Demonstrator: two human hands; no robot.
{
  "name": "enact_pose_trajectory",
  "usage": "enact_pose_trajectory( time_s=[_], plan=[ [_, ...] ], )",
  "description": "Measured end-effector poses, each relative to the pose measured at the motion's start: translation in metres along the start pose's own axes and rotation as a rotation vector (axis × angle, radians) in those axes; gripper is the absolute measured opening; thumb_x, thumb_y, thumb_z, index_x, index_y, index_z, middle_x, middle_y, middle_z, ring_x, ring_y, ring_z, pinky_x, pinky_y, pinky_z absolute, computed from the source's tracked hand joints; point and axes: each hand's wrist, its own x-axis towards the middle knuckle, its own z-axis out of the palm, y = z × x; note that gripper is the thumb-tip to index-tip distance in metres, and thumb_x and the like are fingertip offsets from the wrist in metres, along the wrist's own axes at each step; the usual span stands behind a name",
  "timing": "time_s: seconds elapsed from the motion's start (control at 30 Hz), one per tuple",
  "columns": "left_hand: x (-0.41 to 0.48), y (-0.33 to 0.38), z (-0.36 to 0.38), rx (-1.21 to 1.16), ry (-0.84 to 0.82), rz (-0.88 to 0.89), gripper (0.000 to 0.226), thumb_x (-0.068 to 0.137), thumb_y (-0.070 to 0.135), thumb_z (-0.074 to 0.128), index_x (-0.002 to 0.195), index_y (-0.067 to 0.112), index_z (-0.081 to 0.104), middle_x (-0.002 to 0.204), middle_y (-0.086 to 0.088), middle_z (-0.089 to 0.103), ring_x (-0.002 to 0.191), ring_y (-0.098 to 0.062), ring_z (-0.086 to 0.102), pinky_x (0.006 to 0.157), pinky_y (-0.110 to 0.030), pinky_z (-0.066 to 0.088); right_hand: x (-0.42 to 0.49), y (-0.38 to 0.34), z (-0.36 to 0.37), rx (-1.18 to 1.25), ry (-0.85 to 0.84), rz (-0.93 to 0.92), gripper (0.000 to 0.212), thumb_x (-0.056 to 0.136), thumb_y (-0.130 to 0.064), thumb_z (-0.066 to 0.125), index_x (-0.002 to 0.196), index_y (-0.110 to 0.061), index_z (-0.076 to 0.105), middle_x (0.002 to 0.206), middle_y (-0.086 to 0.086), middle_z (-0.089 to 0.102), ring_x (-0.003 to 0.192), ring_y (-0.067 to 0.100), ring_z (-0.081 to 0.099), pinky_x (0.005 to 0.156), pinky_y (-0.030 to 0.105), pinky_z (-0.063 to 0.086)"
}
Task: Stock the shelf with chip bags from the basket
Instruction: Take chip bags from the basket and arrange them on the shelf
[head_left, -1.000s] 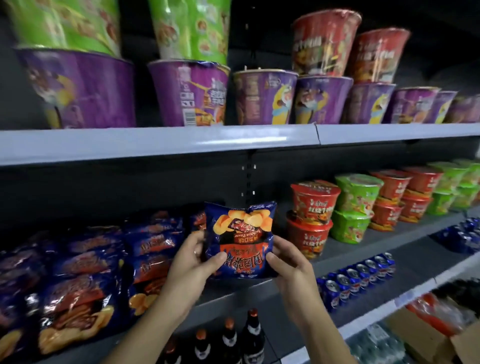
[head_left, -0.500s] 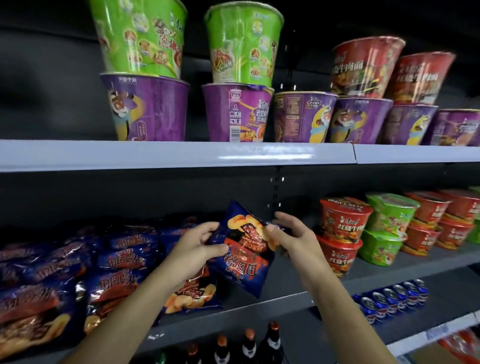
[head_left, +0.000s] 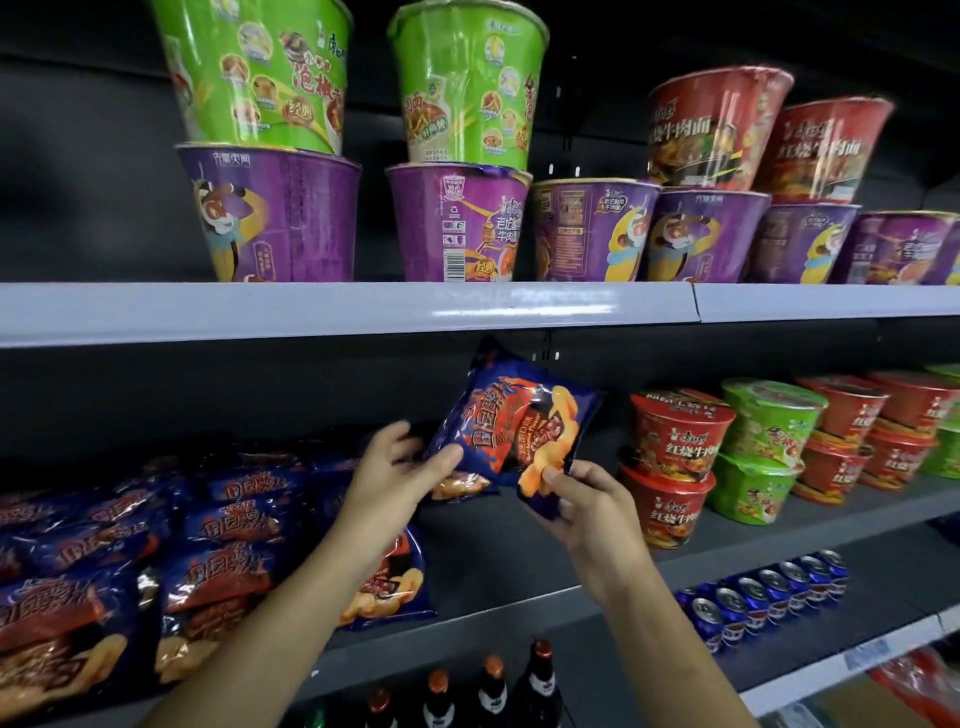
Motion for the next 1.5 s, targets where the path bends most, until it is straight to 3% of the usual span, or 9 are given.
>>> enact_pose_trajectory(
  time_s=[0.13, 0.33, 0.57, 0.67, 0.8, 0.93, 1.07, 1.2, 1.5],
  plan=[
    [-0.017, -0.014, 0.018, -0.088, -0.178, -0.127, 0.031, 0.088, 0.024, 0.074, 0.117, 0.016, 0.064, 0.109, -0.003, 0.075, 0.109, -0.020, 0.069, 0.095, -0.037, 0.055, -0.005, 0.027, 0.003, 0.063, -0.044, 0.072, 0.028, 0.089, 0.003, 0.065, 0.077, -0.015, 0.048, 0.095, 0.019, 0.073, 0.091, 0.031, 0.072, 0.090, 0.046, 0.054],
    [-0.024, -0.020, 0.023, -0.042, -0.107, -0.090, 0.025, 0.092, 0.017, 0.068, 0.116, 0.018, 0.061, 0.111, -0.010, 0.072, 0.098, -0.020, 0.072, 0.090, -0.041, 0.055, -0.019, 0.050, -0.006, -0.110, -0.123, 0.151, 0.023, 0.083, -0.010, 0.077, 0.100, -0.006, 0.063, 0.086, 0.009, 0.075, 0.089, 0.028, 0.070, 0.082, 0.041, 0.057],
    [-0.008, -0.028, 0.015, 0.112, -0.109, -0.030, 0.026, 0.093, 0.014, 0.067, 0.118, 0.015, 0.060, 0.091, 0.009, 0.071, 0.067, 0.009, 0.067, 0.053, -0.010, 0.050, -0.005, 0.036, -0.029, -0.130, 0.043, 0.028, 0.056, 0.080, -0.037, 0.080, 0.129, -0.022, 0.059, 0.125, 0.003, 0.069, 0.106, 0.026, 0.066, 0.086, 0.042, 0.055],
    [-0.003, -0.030, 0.016, 0.174, -0.133, 0.003, 0.027, 0.092, 0.013, 0.069, 0.118, 0.012, 0.061, 0.088, 0.009, 0.071, 0.074, 0.007, 0.068, 0.060, -0.011, 0.051, 0.003, 0.026, -0.028, -0.271, 0.030, -0.065, 0.039, 0.084, -0.030, 0.078, 0.121, -0.022, 0.067, 0.121, 0.001, 0.073, 0.112, 0.020, 0.069, 0.095, 0.040, 0.054],
    [0.011, -0.030, 0.018, 0.330, -0.113, 0.027, 0.029, 0.088, 0.025, 0.074, 0.112, 0.015, 0.060, 0.092, -0.004, 0.076, 0.088, -0.018, 0.073, 0.080, -0.036, 0.057, 0.014, 0.019, -0.025, -0.417, 0.020, -0.111, 0.008, 0.093, -0.010, 0.069, 0.101, -0.013, 0.072, 0.097, 0.003, 0.077, 0.084, 0.010, 0.073, 0.073, 0.020, 0.054],
    [0.029, -0.032, 0.020, 0.421, -0.195, -0.022, 0.030, 0.091, 0.029, 0.071, 0.112, 0.015, 0.056, 0.099, 0.001, 0.074, 0.092, -0.014, 0.070, 0.078, -0.032, 0.055, 0.035, 0.021, -0.024, -0.467, 0.081, -0.122, 0.011, 0.094, -0.005, 0.067, 0.104, -0.009, 0.069, 0.090, 0.001, 0.073, 0.069, -0.001, 0.070, 0.057, 0.008, 0.049],
    [0.058, -0.041, 0.020, 0.526, -0.205, -0.090, 0.013, 0.090, 0.019, 0.071, 0.099, 0.013, 0.063, 0.098, -0.003, 0.071, 0.094, -0.024, 0.070, 0.086, -0.044, 0.059, 0.063, 0.037, -0.023, -0.490, 0.103, -0.109, 0.019, 0.093, -0.003, 0.067, 0.112, -0.008, 0.068, 0.094, 0.001, 0.073, 0.085, 0.012, 0.070, 0.070, 0.017, 0.053],
    [0.084, -0.049, 0.021, 0.820, -0.146, -0.074, 0.025, 0.084, 0.025, 0.076, 0.074, 0.014, 0.055, 0.070, 0.000, 0.057, 0.072, -0.025, 0.057, 0.068, -0.032, 0.046, 0.092, 0.058, -0.023, -0.502, 0.124, -0.073, 0.017, 0.093, -0.003, 0.068, 0.109, -0.009, 0.069, 0.093, 0.002, 0.074, 0.087, 0.015, 0.069, 0.082, 0.029, 0.054],
    [0.128, -0.062, 0.019, 1.319, -0.114, -0.044, 0.011, 0.088, 0.024, 0.067, 0.089, 0.014, 0.068, 0.083, -0.001, 0.065, 0.080, -0.025, 0.064, 0.065, -0.034, 0.050, 0.150, 0.110, -0.020, -0.534, 0.159, 0.018, 0.018, 0.094, -0.002, 0.066, 0.095, -0.020, 0.068, 0.098, 0.004, 0.074, 0.099, 0.026, 0.070, 0.095, 0.044, 0.056]
  ],
)
